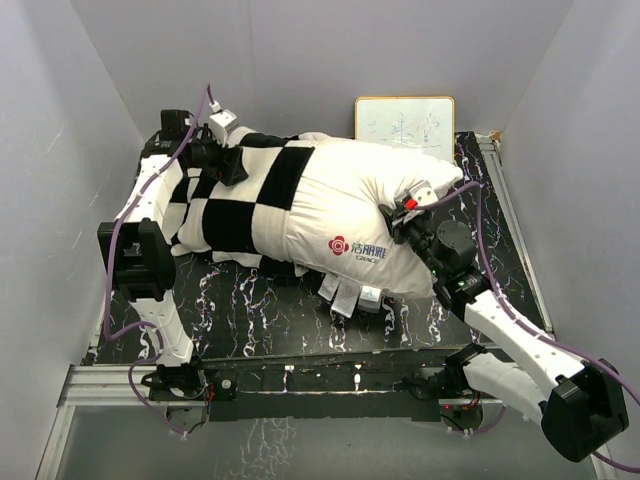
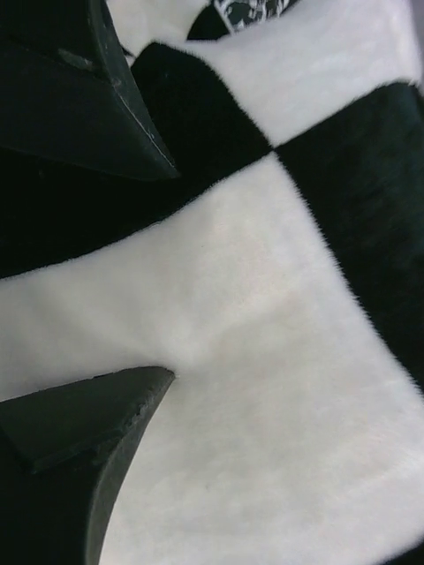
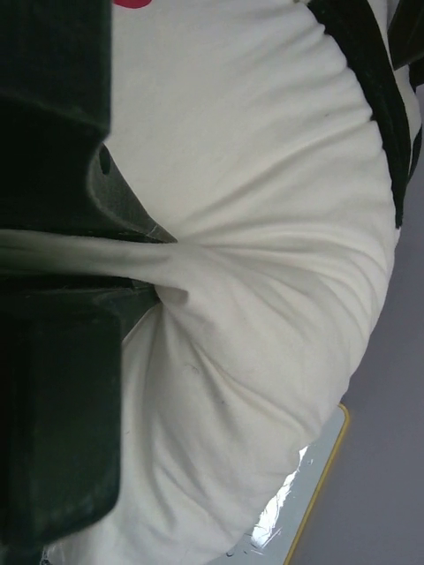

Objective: Remove the pillowcase from the pillow
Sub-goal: Remove the pillow from the pillowcase.

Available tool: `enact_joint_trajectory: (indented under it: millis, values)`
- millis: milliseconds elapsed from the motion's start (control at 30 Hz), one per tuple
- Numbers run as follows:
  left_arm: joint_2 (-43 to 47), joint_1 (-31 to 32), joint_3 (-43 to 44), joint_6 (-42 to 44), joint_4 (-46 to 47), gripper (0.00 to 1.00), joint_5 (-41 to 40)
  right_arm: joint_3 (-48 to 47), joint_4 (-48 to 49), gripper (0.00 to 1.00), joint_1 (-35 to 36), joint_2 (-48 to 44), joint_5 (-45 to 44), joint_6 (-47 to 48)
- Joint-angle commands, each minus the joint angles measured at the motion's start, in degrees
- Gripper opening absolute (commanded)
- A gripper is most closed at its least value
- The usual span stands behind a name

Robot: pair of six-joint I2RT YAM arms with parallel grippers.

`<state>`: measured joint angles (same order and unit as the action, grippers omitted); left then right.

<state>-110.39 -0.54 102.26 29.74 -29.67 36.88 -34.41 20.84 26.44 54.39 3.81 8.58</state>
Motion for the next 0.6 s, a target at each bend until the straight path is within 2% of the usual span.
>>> enact_joint_trajectory:
  millis: [0, 67, 100, 200, 233, 267, 300, 367, 567]
  values:
    - [0.3, 1.2, -6.8, 1.5, -2.2, 0.74, -0.7, 3.9, 5.2, 0.08, 1.2, -4.0, 3.4, 4.0]
    - [1.2, 2.2, -10.2, 2.5, -2.9, 0.54, -0.9, 5.8, 4.8, 0.1, 1.3, -4.4, 2.3, 3.1]
    - [1.7, 2.7, -12.0, 3.0, -3.0, 0.43, -1.1, 6.3, 4.5, 0.15, 1.4, -4.4, 1.0, 2.3]
    - [3.0, 3.7, -16.9, 4.9, -3.8, 0.06, -2.1, 6.5, 3.1, 0.51, 1.3, -3.6, -6.1, -3.4]
    - [3.6, 3.8, -18.4, 5.2, -3.8, 0.0, -2.4, 5.7, 2.3, 0.63, 1.3, -3.1, -9.4, -6.9]
    - [4.5, 3.8, -19.9, 5.6, -3.8, 0.0, -2.7, 4.7, 0.9, 0.79, 1.2, -2.7, -12.9, -10.2]
    - [5.2, 3.8, -21.5, 6.2, -3.7, 0.0, -2.9, 3.1, -1.1, 0.88, 1.1, -2.0, -15.6, -13.5]
    - [7.6, 3.8, -25.2, 7.3, -3.6, 0.0, -2.8, -0.8, -5.6, 0.97, 0.1, -0.8, -18.7, -19.2]
    - [16.0, 4.4, -34.7, 12.0, -1.7, 0.0, -2.8, -14.1, -15.8, 0.98, -8.0, 3.4, -17.9, -32.7]
